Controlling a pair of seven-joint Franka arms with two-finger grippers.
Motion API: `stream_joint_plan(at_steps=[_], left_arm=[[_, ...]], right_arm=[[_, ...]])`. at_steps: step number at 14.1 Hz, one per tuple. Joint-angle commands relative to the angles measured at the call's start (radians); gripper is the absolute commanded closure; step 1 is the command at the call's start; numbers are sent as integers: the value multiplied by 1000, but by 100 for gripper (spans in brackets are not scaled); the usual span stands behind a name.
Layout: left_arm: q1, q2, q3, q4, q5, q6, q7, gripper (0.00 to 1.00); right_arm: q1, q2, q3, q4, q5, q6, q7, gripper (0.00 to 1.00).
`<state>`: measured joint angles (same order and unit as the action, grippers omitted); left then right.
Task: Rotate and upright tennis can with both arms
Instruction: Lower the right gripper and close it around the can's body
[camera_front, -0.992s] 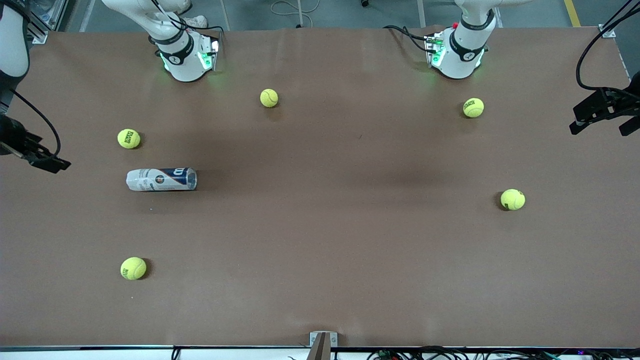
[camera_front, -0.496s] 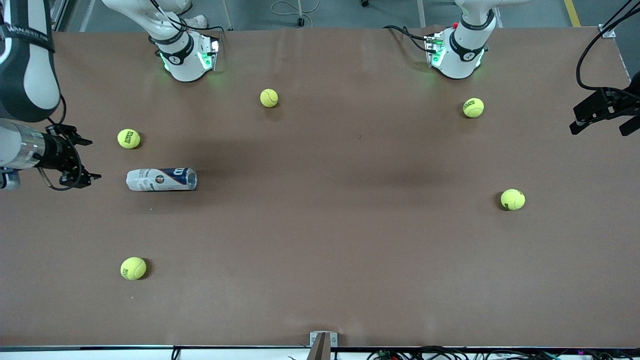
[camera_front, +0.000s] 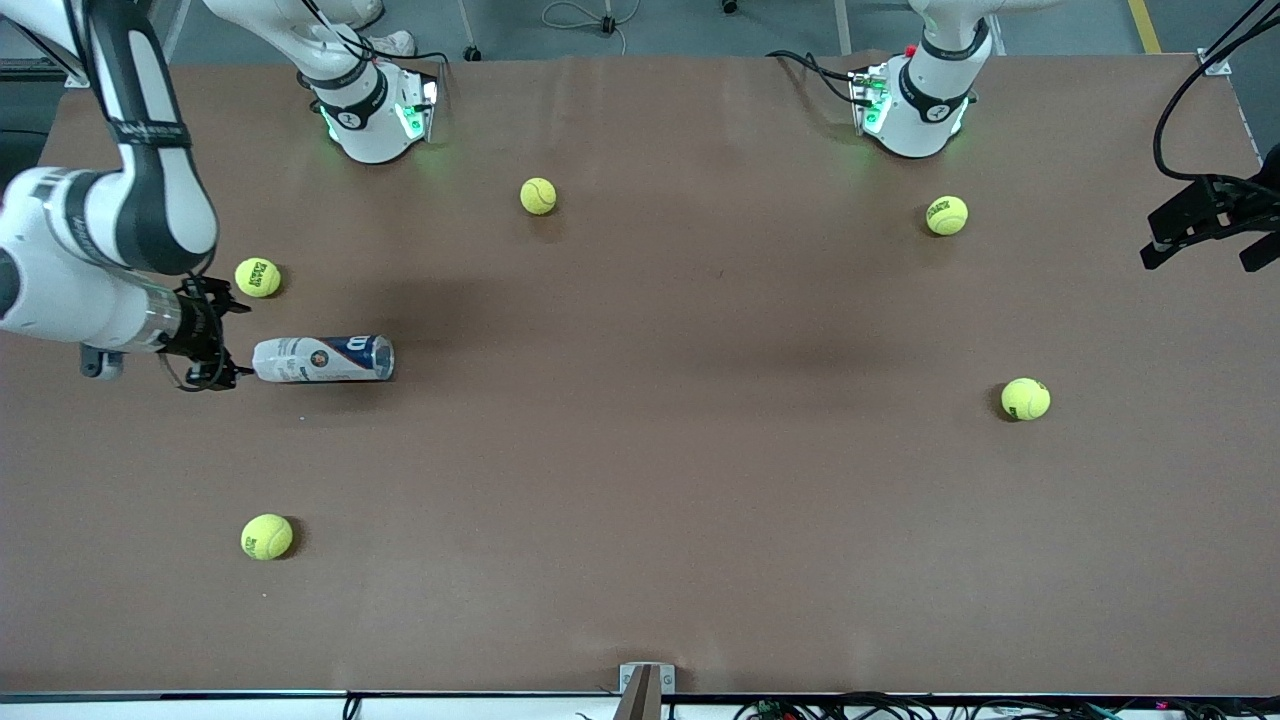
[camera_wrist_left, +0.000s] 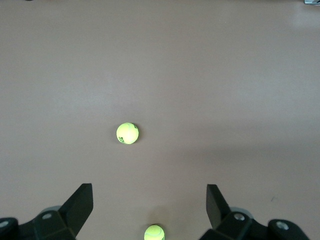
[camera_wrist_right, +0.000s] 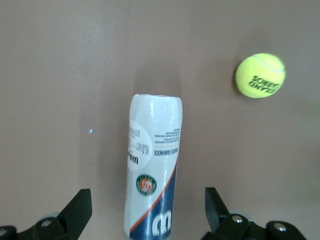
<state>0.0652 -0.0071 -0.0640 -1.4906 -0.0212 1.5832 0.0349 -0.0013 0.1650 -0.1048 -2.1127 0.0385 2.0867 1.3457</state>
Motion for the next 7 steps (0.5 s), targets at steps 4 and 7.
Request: stream_joint_plan(at_steps=[4, 7], left_arm=[[5, 4, -5, 15, 0, -11, -9, 0], [4, 4, -5, 15, 1, -11, -9, 0]], right_arm=[[35, 17, -1, -107, 6, 148, 96, 0], [50, 63, -3, -133, 6, 228, 115, 0]])
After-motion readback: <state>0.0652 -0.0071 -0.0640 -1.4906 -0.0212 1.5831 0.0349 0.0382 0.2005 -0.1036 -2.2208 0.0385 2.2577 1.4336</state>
